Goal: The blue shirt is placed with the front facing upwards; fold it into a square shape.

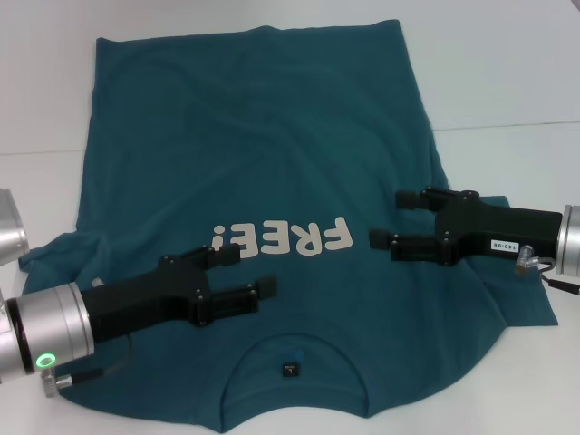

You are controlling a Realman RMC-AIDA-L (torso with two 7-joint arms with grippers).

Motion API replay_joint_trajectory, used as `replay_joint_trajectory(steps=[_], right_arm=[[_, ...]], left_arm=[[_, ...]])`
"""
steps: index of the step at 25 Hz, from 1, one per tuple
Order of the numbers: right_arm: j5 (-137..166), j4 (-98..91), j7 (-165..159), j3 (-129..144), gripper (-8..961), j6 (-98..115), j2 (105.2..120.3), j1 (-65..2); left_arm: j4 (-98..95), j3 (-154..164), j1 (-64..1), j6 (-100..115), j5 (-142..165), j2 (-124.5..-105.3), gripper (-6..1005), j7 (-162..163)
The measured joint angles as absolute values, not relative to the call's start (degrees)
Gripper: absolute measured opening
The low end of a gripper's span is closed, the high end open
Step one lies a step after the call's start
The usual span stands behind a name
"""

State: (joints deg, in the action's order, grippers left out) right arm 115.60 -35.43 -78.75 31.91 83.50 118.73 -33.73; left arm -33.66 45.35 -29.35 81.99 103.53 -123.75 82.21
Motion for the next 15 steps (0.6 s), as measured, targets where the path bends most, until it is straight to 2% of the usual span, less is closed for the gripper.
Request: replay_joint_trajectory(steps=[15], right_arm=[[115.57, -35.26, -78.74, 31.9, 941, 83.36, 118.73, -33.58]], left_arm=[[-33.5, 44.88, -29.33, 82.01, 103.37, -123.75, 910, 82.28]])
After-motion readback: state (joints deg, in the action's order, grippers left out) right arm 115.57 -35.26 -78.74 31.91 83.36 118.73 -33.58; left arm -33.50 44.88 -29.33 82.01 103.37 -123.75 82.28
